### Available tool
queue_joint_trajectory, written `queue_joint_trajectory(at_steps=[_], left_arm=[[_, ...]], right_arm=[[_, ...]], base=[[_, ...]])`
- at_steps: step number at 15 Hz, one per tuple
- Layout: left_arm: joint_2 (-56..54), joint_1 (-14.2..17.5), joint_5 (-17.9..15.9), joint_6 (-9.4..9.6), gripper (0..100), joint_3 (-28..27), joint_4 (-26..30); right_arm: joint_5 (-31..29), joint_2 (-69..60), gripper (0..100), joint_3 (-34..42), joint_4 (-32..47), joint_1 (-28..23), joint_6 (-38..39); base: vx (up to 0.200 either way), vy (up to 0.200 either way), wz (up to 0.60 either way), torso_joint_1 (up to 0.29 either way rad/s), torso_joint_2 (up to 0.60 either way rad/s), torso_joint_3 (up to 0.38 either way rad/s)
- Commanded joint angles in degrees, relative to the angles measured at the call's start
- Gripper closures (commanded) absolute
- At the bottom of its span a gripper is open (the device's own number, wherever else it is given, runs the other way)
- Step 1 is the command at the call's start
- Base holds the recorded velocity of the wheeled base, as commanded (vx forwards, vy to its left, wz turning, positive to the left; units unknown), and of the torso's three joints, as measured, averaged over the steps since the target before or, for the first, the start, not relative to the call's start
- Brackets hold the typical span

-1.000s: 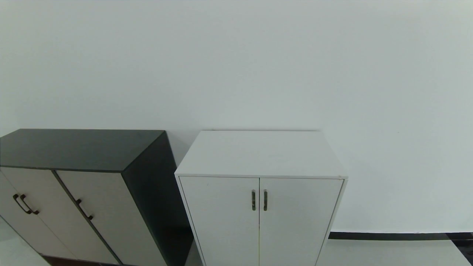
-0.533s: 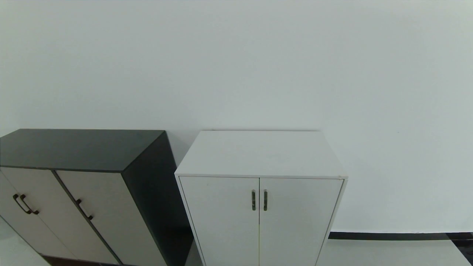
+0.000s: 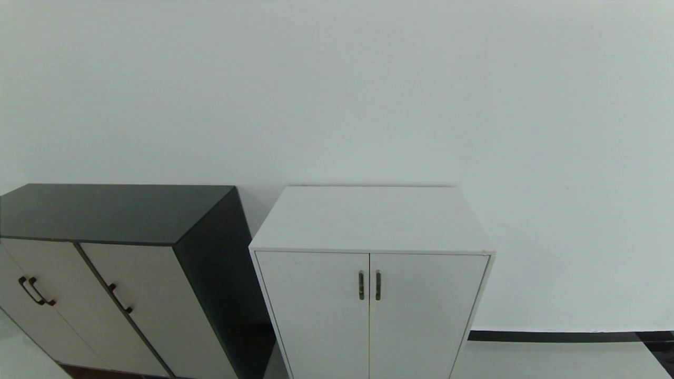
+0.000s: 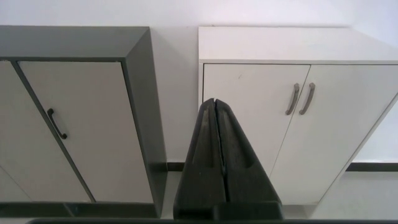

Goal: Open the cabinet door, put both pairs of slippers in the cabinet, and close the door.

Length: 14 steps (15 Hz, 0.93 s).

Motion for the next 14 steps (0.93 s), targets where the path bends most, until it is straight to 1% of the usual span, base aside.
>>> queue_joint_trajectory(at_steps=[1,3,4,6,9,14], left_arm=[[0.1,0.0,0.1,0.05,100,0.0,0.0],[0.1,0.0,0.0,0.14,100,0.0,0.0],[0.1,0.0,0.1,0.05,100,0.0,0.0],[0.1,0.0,0.1,0.05,100,0.0,0.0],[0.1,0.0,0.0,0.05,100,0.0,0.0],[0.1,0.0,0.0,0.05,100,0.0,0.0]], right_arm=[[0.0,-2.5,100,0.0,0.0,-0.1,-0.1],[-3.4,-2.5,100,-0.3,-0.3,-0.3,-3.4],[-2.9,-2.5,100,-0.3,-0.3,-0.3,-2.8],[-1.7,-2.5,100,0.0,-0.1,-0.1,2.8],[-1.9,-2.5,100,0.0,0.0,-0.2,-0.2],[-2.1,-2.5,100,0.0,-0.1,-0.2,0.9]], base=[[0.000,0.000,0.00,0.000,0.00,0.000],[0.000,0.000,0.00,0.000,0.00,0.000],[0.000,0.000,0.00,0.000,0.00,0.000],[0.000,0.000,0.00,0.000,0.00,0.000],[0.000,0.000,0.00,0.000,0.00,0.000],[0.000,0.000,0.00,0.000,0.00,0.000]])
